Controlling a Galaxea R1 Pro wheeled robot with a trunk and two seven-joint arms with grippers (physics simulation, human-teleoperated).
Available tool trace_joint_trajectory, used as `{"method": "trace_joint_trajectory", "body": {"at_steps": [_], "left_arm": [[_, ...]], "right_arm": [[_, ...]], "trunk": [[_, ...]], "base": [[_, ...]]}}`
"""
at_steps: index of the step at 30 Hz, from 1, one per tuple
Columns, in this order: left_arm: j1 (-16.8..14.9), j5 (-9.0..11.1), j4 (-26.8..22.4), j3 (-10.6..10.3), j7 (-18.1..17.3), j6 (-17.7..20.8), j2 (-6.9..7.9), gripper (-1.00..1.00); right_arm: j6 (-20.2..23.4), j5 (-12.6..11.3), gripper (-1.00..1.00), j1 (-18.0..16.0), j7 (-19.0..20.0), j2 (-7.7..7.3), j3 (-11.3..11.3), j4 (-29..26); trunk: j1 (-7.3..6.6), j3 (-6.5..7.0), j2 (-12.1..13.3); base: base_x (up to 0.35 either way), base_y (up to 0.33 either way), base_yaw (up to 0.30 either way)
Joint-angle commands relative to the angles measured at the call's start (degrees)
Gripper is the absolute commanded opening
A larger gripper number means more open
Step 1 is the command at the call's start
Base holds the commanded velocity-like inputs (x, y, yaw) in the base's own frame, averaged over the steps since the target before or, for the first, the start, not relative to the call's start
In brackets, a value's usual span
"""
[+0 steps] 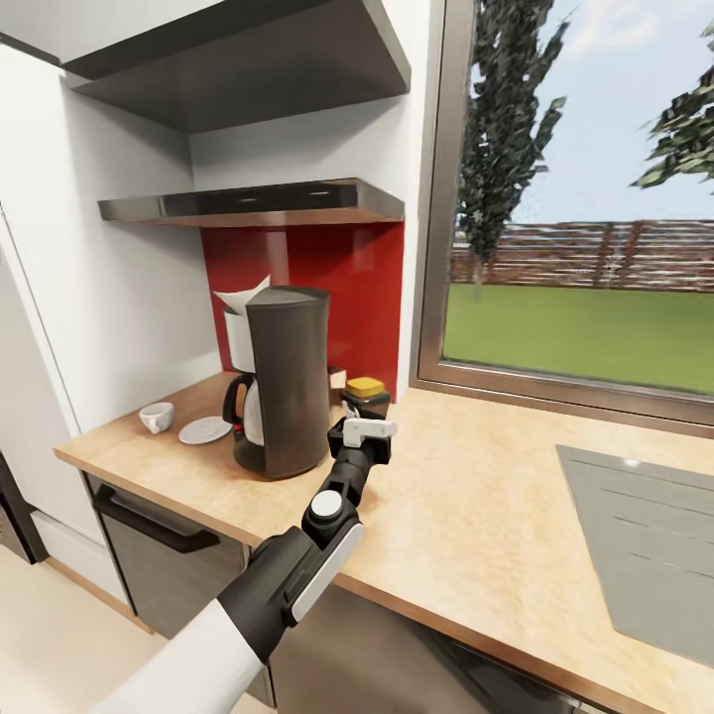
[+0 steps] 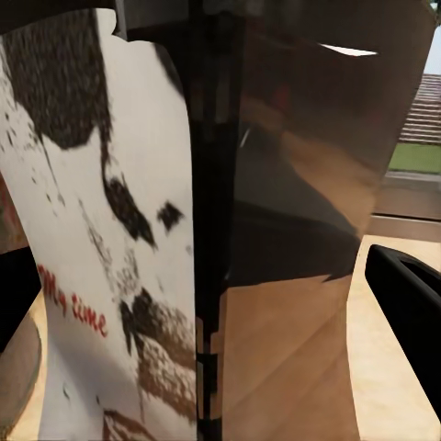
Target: Set up a coffee station on the kitchen countertop: keep the coffee maker on the countertop, move the bottle of coffee from the kitchen shelf to the counter next to the coffee maker, place a paper coffee filter on top of the coffee maker, put the saucer next to the coffee maker with the coffee cup on the saucer, and place the electric kettle next to the coffee maker.
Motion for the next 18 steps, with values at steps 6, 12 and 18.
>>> {"method": "trace_joint_trajectory", "body": {"at_steps": [6, 12, 18], "left_arm": [[-0.05, 0.21, -0.11, -0.09, 0.36, 0.3, 0.0, -1.0], [-0.05, 0.21, -0.06, -0.09, 0.47, 0.4, 0.0, -1.0], [-0.05, 0.21, -0.12, -0.09, 0.68, 0.43, 0.0, -1.0]], "right_arm": [[-0.19, -0.56, 1.0, -0.02, 0.3, -0.01, 0.38, 0.06], [-0.19, -0.59, 1.0, -0.02, 0.3, -0.01, 0.38, 0.06], [-0.19, -0.59, 1.0, -0.02, 0.3, -0.01, 0.38, 0.06]], "trunk": [[0.01, -0.05, -0.04], [0.01, -0.05, -0.04], [0.01, -0.05, -0.04]], "base": [[0.016, 0.084, 0.0], [0.001, 0.006, 0.0], [0.0, 0.0, 0.0]]}}
